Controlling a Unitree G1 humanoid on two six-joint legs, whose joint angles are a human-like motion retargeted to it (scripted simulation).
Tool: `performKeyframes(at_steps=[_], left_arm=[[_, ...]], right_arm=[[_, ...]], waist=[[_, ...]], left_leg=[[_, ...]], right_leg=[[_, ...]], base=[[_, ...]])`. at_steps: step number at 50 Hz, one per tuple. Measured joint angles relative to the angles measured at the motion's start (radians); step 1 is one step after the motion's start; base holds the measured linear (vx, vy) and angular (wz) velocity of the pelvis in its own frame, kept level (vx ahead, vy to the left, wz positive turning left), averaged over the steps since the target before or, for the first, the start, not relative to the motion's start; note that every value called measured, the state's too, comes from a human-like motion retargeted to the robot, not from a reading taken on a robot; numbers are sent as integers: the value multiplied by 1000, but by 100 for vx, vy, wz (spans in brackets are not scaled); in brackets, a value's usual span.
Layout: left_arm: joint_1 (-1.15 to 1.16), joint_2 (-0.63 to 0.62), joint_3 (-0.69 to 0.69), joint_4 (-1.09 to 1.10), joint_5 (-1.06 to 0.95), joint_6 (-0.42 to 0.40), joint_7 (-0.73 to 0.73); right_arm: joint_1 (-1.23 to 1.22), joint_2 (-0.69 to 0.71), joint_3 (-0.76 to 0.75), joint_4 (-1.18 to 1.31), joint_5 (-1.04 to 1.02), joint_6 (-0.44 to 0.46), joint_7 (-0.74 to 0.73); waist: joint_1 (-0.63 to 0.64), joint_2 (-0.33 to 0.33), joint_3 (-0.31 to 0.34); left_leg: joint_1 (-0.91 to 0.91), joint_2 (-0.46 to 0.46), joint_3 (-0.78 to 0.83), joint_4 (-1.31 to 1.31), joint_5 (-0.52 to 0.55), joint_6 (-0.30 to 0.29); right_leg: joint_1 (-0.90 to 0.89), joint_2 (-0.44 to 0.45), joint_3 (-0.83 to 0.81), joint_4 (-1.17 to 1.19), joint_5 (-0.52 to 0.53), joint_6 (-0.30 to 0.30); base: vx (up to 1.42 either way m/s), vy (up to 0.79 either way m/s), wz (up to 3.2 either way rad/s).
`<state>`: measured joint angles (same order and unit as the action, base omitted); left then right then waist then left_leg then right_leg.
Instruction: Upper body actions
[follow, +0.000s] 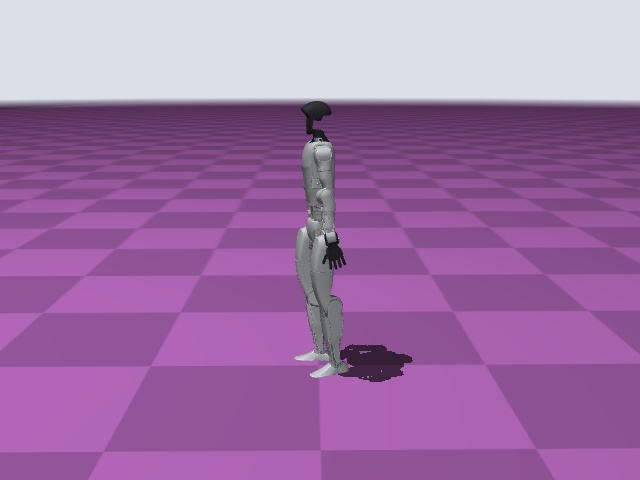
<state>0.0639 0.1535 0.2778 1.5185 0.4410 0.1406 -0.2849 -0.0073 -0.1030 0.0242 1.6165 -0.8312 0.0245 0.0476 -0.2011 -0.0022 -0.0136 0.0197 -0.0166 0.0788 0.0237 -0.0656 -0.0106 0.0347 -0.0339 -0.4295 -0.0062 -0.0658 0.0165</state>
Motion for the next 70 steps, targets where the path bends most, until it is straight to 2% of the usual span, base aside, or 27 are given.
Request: performKeyframes(at_steps=[70], left_arm=[[2, -3, 0, 5, -13, 1, 6]], right_arm=[[7, 3, -7, -9, -9, -2, -5]], waist=[[3, 3, -9]], left_leg=[[3, -2, 10, -2, -2, 3]], right_leg=[[-2, 15, 12, -3, -3, -13]], base=[[0, 0, 0]])
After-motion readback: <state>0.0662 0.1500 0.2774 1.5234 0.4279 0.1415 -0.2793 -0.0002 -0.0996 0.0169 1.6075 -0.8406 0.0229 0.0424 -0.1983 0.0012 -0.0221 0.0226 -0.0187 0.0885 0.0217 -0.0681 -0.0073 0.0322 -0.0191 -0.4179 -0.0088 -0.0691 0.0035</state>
